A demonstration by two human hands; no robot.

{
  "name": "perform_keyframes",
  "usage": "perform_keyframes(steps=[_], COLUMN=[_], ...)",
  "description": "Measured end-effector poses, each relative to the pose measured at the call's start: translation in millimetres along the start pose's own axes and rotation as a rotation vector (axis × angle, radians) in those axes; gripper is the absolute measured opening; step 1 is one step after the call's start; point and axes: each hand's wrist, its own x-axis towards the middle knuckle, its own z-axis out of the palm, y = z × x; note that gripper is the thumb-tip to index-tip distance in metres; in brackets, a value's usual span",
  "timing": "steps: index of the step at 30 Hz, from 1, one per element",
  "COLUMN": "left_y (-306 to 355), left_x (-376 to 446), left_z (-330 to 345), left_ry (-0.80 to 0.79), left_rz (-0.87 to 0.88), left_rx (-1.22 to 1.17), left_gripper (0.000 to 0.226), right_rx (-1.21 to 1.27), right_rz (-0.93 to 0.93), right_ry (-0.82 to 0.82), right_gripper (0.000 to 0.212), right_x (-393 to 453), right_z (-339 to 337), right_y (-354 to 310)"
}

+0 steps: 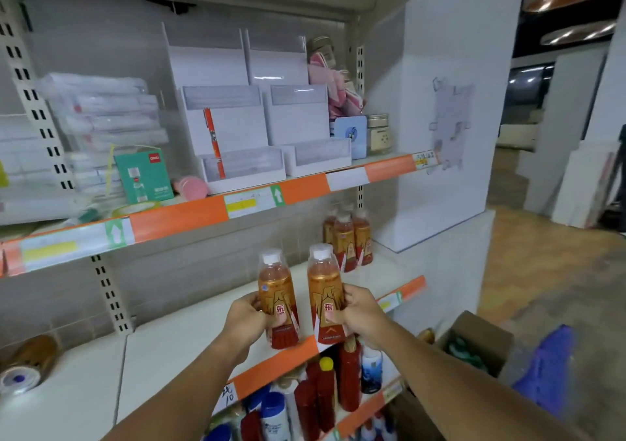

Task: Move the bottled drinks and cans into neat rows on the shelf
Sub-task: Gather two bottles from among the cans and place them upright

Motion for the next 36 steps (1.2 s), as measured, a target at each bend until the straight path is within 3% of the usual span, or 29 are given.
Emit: perform_keyframes(steps=[16,36], left_y=[20,16], left_x=[77,186], left_z=[99,160], left_ry=[-0.192,-0.251], left_rz=[0.018,-0.031], left_rx=[0.052,0.070], left_gripper=[0.048,0.054], right_rx=[-0.009,-0.052], right_rz=[0.038,0.055], right_ry=[0.183,0.203], right_gripper=[0.045,0.037], right_x=[37,134], right_z=[-85,-139], right_y=[4,13])
